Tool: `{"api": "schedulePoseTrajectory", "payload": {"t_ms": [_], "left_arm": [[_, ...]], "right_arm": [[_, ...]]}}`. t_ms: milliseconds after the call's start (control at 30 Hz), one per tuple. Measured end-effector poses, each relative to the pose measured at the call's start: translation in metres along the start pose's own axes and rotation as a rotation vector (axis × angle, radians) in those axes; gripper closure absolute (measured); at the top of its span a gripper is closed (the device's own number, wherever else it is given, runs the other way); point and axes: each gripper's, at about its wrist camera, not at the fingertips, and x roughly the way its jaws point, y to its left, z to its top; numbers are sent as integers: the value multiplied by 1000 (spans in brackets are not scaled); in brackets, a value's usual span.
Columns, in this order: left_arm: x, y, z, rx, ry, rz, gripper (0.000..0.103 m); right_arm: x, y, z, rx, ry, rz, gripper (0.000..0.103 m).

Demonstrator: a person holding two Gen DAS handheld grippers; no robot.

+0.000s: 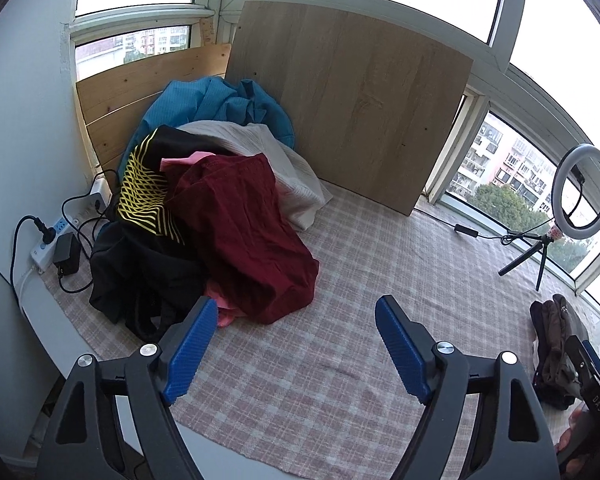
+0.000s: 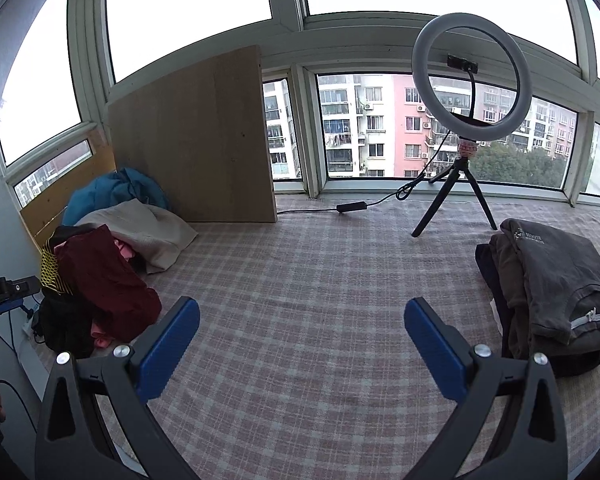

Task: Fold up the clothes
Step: 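Move both grippers toward the clothes heap by the wooden board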

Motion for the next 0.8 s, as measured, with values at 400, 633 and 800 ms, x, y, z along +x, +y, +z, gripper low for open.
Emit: {"api": "schedulePoseTrajectory", "payload": {"t_ms": [400,633,800], "left_arm": [[6,19,22,65,58,45,21],[-1,52,44,64,13,13,21],[2,64,72,128,23,53,21]], "right_arm": [[12,13,5,-3,13,-55,0],[21,34,7,13,66,4,0],[17,56,17,36,32,-45,0]]}}
